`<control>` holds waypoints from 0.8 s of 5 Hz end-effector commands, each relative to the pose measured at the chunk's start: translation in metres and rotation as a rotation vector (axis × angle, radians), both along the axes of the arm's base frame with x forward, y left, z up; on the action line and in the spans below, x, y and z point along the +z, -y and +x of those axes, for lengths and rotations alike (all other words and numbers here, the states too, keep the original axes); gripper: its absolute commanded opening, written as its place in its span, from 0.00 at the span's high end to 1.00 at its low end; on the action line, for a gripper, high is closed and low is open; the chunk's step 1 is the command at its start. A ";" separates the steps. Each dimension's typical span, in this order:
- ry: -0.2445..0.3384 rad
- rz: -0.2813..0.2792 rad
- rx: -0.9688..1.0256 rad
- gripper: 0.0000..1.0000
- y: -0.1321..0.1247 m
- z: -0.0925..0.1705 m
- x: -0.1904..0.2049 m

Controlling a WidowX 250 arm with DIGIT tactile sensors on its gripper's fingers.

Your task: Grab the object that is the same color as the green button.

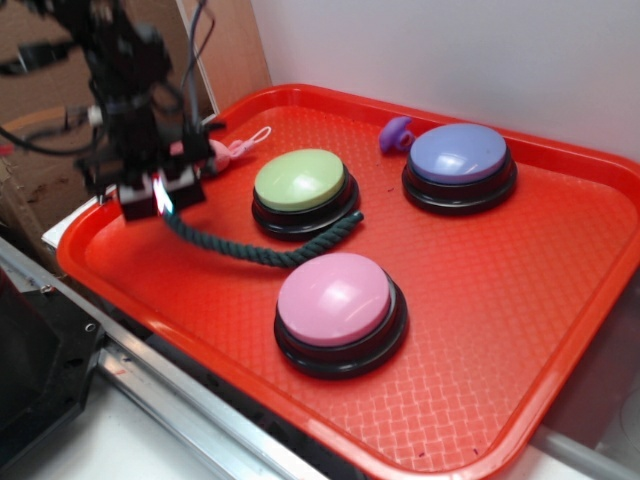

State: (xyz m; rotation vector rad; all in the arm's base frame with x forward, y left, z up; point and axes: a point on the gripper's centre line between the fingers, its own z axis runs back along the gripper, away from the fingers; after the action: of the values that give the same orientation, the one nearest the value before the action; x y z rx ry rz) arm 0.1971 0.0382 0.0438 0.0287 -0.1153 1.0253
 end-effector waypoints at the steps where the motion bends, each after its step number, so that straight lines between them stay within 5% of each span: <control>1: 0.037 -0.060 -0.491 1.00 0.040 0.021 0.079; 2: 0.064 -0.020 -0.742 1.00 0.063 0.014 0.113; 4: 0.122 -0.031 -0.891 1.00 0.083 0.004 0.144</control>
State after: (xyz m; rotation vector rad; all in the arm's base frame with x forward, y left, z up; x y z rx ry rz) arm 0.2038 -0.0523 0.1742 -0.0968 -0.1476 0.1538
